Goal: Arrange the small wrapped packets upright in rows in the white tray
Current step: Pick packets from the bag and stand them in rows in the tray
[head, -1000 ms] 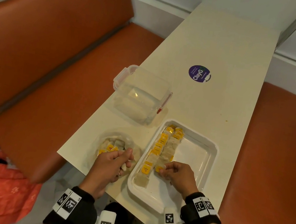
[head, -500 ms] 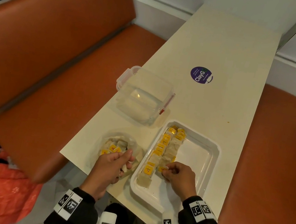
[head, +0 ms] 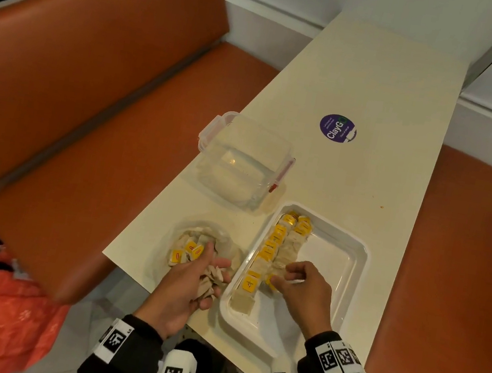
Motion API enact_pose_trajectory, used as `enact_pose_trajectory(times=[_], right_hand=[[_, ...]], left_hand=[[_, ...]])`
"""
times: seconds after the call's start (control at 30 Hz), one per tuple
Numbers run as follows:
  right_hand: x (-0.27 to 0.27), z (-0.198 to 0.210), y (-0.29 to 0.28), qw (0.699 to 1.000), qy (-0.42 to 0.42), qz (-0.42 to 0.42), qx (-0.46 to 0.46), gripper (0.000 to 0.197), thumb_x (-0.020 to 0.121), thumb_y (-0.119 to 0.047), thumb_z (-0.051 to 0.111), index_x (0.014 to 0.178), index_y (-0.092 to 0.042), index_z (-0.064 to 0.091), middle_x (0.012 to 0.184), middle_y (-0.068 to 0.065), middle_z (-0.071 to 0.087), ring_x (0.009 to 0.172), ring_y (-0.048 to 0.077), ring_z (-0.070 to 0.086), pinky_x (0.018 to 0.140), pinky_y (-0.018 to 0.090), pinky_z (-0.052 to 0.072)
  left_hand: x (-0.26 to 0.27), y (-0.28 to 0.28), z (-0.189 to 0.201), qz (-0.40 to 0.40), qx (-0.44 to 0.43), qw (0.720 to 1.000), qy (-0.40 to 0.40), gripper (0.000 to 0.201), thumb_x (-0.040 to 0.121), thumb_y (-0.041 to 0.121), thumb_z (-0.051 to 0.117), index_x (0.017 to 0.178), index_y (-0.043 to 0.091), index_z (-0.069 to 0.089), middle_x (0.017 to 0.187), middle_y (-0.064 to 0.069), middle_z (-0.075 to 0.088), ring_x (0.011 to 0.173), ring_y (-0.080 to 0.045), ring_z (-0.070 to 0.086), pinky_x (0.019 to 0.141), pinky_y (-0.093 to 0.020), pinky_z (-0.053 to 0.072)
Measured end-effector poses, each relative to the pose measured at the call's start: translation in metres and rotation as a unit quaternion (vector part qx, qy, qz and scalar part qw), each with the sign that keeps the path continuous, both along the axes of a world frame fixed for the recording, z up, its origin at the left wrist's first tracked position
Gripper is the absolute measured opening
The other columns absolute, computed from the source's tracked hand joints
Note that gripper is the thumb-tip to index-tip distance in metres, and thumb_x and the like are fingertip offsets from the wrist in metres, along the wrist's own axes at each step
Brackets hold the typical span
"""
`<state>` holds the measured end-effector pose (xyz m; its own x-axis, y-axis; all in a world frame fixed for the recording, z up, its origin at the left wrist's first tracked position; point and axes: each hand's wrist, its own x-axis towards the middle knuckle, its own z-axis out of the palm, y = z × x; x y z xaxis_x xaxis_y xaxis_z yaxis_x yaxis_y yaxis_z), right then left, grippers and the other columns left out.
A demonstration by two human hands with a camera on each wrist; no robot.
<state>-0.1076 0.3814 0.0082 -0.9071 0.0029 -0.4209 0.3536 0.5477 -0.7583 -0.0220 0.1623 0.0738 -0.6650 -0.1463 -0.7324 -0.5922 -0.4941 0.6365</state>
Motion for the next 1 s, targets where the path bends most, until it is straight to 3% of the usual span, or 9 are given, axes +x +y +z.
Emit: enact_pose_trajectory(times=[0.1,0.2,0.3,0.4,0.53,0.67,0.77,0.83,1.0], right_hand=[[-0.002,0.041,-0.011,0.994,0.012,0.090,-0.059,0.026,0.075,-0.033,0.092,0.094,-0.031,0.075,0.090,-0.009,0.074,0.072,0.005,0.066,0.064,0.010,0.048],[0.002,0.081,-0.025,0.969,0.023,0.215,-0.116,0.036,0.071,-0.039,0.095,0.101,-0.038,0.076,0.098,-0.012,0.073,0.078,0.008,0.069,0.070,0.017,0.054],[0.007,0.094,-0.039,0.944,0.090,0.304,-0.088,0.048,0.071,-0.043,0.093,0.113,-0.044,0.072,0.107,-0.016,0.068,0.087,0.008,0.067,0.073,0.024,0.057],[0.004,0.092,-0.049,0.922,0.134,0.363,-0.036,0.041,0.077,-0.042,0.087,0.114,-0.048,0.071,0.107,-0.017,0.062,0.091,0.006,0.062,0.077,0.028,0.055],[0.001,0.090,-0.056,0.920,0.126,0.371,-0.030,0.016,0.083,-0.045,0.083,0.096,-0.039,0.076,0.100,-0.014,0.066,0.092,0.006,0.062,0.079,0.034,0.056],[-0.003,0.094,-0.058,0.935,0.084,0.337,-0.068,0.010,0.086,-0.040,0.082,0.093,-0.033,0.078,0.087,-0.017,0.074,0.083,0.004,0.068,0.073,0.024,0.054],[-0.006,0.096,-0.056,0.943,0.051,0.310,-0.113,0.011,0.088,-0.038,0.081,0.095,-0.030,0.079,0.083,-0.009,0.077,0.076,0.011,0.069,0.071,0.028,0.054],[-0.006,0.097,-0.056,0.947,0.021,0.286,-0.148,0.013,0.088,-0.037,0.082,0.096,-0.027,0.080,0.083,0.000,0.077,0.076,0.020,0.071,0.072,0.034,0.057],[-0.001,0.099,-0.055,0.944,-0.053,0.229,-0.233,0.022,0.090,-0.026,0.081,0.102,-0.009,0.077,0.082,0.011,0.077,0.069,0.016,0.070,0.068,0.029,0.059]], left_hand=[[-0.001,-0.001,0.003,0.012,0.064,0.998,0.018,0.067,0.099,0.064,0.049,0.123,0.006,0.075,0.100,-0.014,0.073,0.070,-0.015,0.059,0.058,-0.028,0.037],[-0.001,-0.002,0.003,0.008,0.092,0.995,0.034,0.071,0.098,0.066,0.045,0.123,0.007,0.077,0.109,-0.017,0.075,0.075,-0.016,0.061,0.062,-0.030,0.039],[0.000,-0.002,0.006,-0.014,0.085,0.995,0.047,0.072,0.099,0.069,0.042,0.121,0.010,0.078,0.117,-0.019,0.075,0.080,-0.017,0.064,0.061,-0.030,0.039],[0.002,-0.004,0.011,-0.047,0.078,0.994,0.060,0.074,0.099,0.072,0.041,0.124,0.012,0.077,0.116,-0.018,0.074,0.081,-0.017,0.059,0.058,-0.029,0.037],[0.008,-0.009,0.015,-0.073,0.079,0.992,0.066,0.070,0.100,0.068,0.045,0.123,0.010,0.077,0.089,-0.012,0.062,0.077,-0.017,0.059,0.055,-0.029,0.035],[0.015,-0.015,0.014,-0.065,0.051,0.993,0.084,0.047,0.098,0.055,0.060,0.114,0.017,0.081,0.094,-0.008,0.069,0.076,-0.016,0.059,0.057,-0.027,0.035],[0.020,-0.021,0.011,-0.042,0.041,0.992,0.111,0.043,0.090,0.040,0.073,0.125,0.015,0.077,0.100,-0.013,0.069,0.074,-0.014,0.058,0.053,-0.023,0.039],[0.022,-0.024,0.008,-0.020,0.038,0.992,0.121,0.048,0.084,0.031,0.079,0.126,0.010,0.075,0.091,-0.015,0.064,0.071,-0.014,0.056,0.050,-0.021,0.040],[0.017,-0.025,0.004,0.018,-0.021,0.994,0.107,0.037,0.083,0.020,0.083,0.114,0.002,0.077,0.073,-0.010,0.058,0.061,-0.012,0.050,0.047,-0.021,0.035]])
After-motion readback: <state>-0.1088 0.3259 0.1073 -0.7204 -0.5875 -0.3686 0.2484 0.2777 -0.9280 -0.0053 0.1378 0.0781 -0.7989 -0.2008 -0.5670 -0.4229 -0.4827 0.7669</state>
